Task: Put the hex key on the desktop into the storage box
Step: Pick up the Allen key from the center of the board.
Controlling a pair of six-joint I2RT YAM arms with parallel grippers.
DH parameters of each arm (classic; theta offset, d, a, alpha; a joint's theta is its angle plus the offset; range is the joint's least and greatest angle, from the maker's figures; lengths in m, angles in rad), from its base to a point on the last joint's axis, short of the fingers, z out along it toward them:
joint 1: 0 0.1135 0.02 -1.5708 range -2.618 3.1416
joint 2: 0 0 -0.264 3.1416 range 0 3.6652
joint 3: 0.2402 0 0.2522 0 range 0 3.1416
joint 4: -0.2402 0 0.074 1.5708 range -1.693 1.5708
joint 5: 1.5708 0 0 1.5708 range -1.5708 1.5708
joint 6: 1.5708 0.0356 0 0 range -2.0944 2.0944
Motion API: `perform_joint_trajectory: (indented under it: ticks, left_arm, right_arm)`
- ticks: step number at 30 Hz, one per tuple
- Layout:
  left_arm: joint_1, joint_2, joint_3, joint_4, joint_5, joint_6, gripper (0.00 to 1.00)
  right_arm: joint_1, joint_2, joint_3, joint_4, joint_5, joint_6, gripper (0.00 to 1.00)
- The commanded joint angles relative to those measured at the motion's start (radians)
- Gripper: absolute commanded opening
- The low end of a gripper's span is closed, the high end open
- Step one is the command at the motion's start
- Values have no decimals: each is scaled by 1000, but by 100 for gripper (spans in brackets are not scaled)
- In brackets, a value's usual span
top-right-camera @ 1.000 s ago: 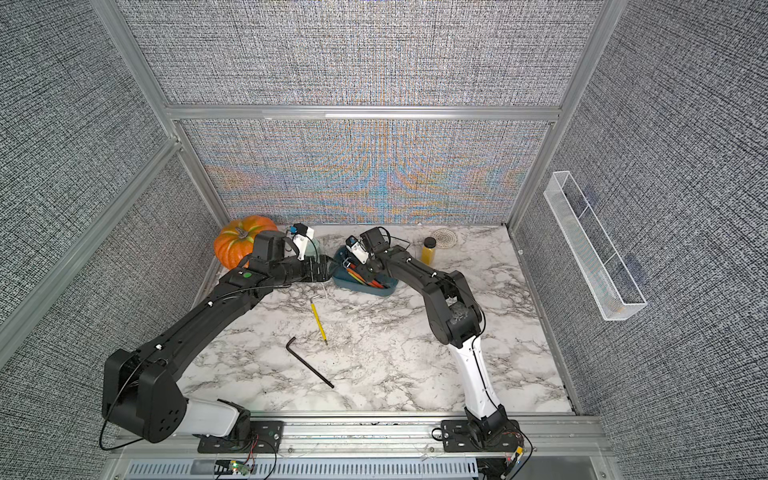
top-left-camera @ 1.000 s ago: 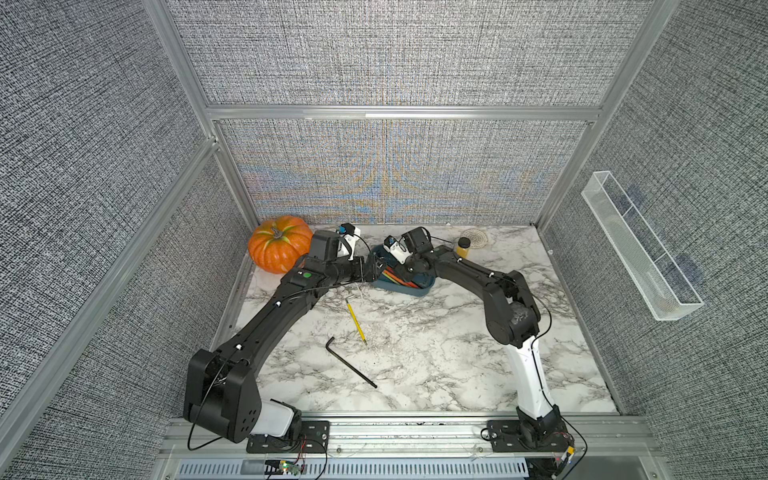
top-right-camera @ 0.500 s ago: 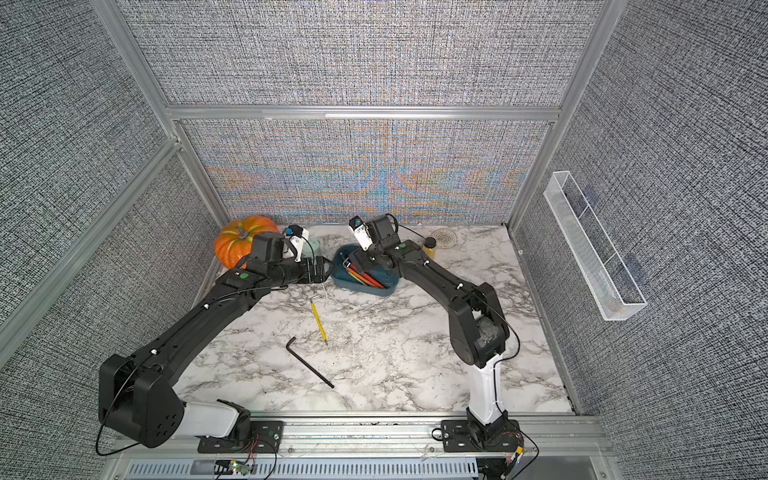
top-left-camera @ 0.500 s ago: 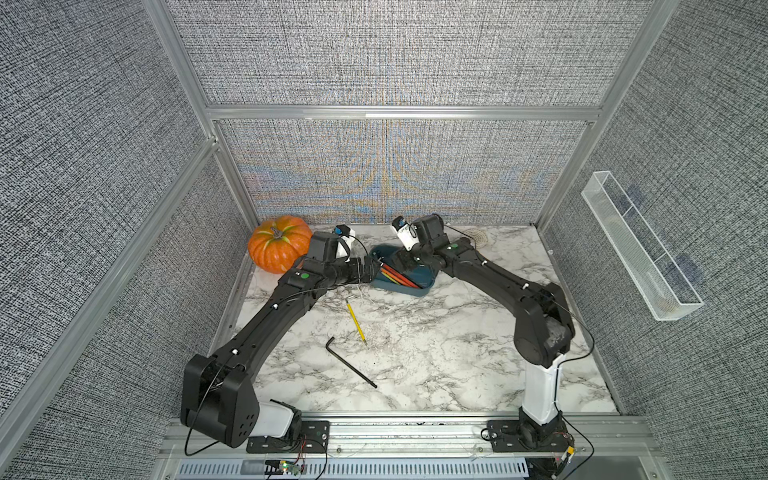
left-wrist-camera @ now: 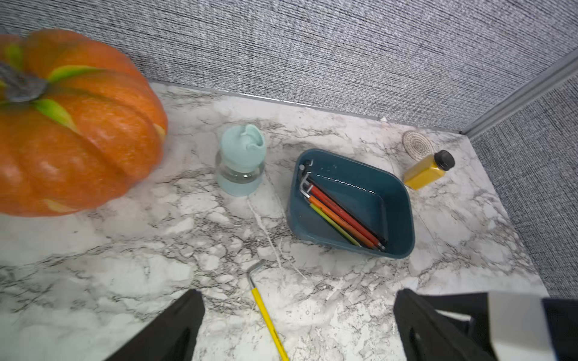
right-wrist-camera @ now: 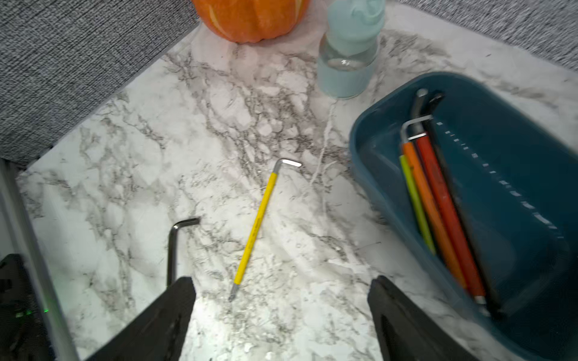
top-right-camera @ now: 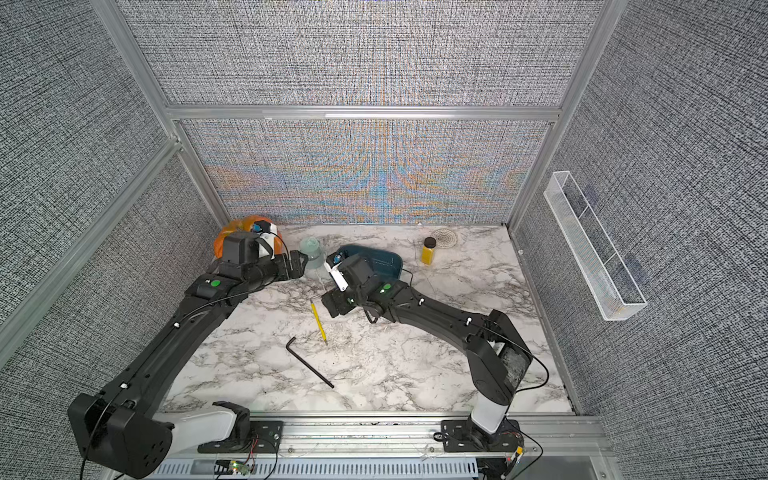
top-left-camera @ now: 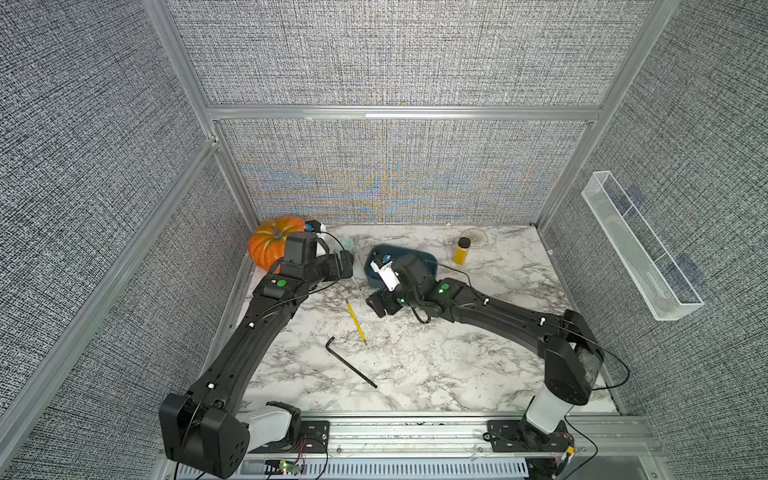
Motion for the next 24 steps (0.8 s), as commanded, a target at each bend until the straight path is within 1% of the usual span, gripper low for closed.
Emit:
perform_joint_trajectory:
  ticks: [1, 4, 8, 11, 13, 17, 22, 24]
  left_arm:
    - [30, -25, -5, -37, -25, 17, 100]
    - [45, -48, -18, -34, -7, 16, 100]
    - [60, -72, -34, -22, 25, 15, 100]
    - [63, -78, -40, -20, 36, 18, 100]
    - [62, -81, -48, -15, 42, 19, 100]
    - [63, -89, -71, 5, 56, 16, 100]
    - [63, -95, -90, 21, 67, 12, 100]
    - [63, -98, -94, 25, 71, 10, 100]
  right_arm:
    - [36, 55, 25, 28, 14, 95, 92]
    - [61, 161, 110, -37, 54, 117, 91]
    - [82, 298, 227, -117, 65, 167, 86]
    - [108, 388, 319, -191, 105, 169, 81]
    - [117, 434, 369, -232, 126, 174, 80]
    - [119, 491, 413, -272, 125, 190, 73]
    - [122, 523, 423, -289, 122, 196, 56]
    - [122, 539, 434, -302, 123, 196, 54]
